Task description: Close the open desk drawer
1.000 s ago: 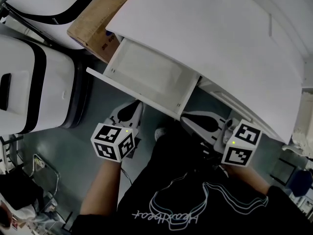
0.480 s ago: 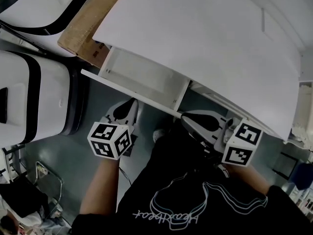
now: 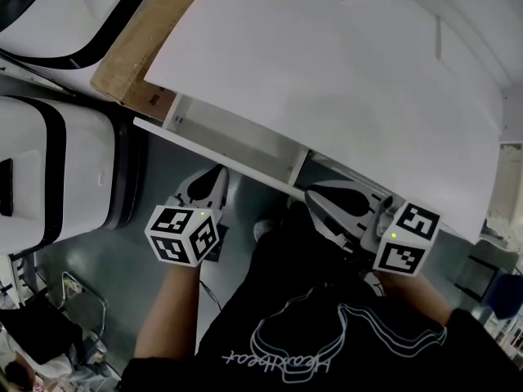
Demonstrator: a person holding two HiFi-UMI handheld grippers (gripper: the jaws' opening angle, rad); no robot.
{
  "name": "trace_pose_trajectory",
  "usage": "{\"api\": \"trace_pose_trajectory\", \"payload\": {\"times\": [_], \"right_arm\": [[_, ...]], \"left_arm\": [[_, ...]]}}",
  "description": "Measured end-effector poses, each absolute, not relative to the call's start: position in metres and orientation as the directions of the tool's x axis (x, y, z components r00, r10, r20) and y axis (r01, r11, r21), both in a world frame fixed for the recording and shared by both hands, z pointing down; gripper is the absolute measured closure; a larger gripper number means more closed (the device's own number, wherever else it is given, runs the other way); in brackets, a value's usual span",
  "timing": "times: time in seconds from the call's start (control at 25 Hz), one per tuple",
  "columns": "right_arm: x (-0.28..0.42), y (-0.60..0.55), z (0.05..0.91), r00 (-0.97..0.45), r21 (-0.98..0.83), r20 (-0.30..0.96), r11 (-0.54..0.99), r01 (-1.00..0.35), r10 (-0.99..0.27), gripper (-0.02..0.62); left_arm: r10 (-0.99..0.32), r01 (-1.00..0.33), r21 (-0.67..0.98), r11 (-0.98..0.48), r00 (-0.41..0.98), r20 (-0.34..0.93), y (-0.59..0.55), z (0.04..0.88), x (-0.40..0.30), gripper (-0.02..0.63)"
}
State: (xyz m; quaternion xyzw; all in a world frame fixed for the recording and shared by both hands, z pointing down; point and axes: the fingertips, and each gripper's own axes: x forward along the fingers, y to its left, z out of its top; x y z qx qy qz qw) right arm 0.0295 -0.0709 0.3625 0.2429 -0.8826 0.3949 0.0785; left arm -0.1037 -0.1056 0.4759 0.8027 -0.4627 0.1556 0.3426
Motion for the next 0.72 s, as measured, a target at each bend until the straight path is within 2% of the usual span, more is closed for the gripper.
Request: {"api": "trace_pose_trajectory", "payload": {"times": [0.72], "right_arm": [[0.049,-0.094,0.356,-0.866,-0.657,0.333,0.568,-0.496,-0.372,0.589]], "left_arm": [[-0.646,-0.853,0.405,-0.329,0.516,0.563,-0.137,0.475,-0.089,0.6]]}}
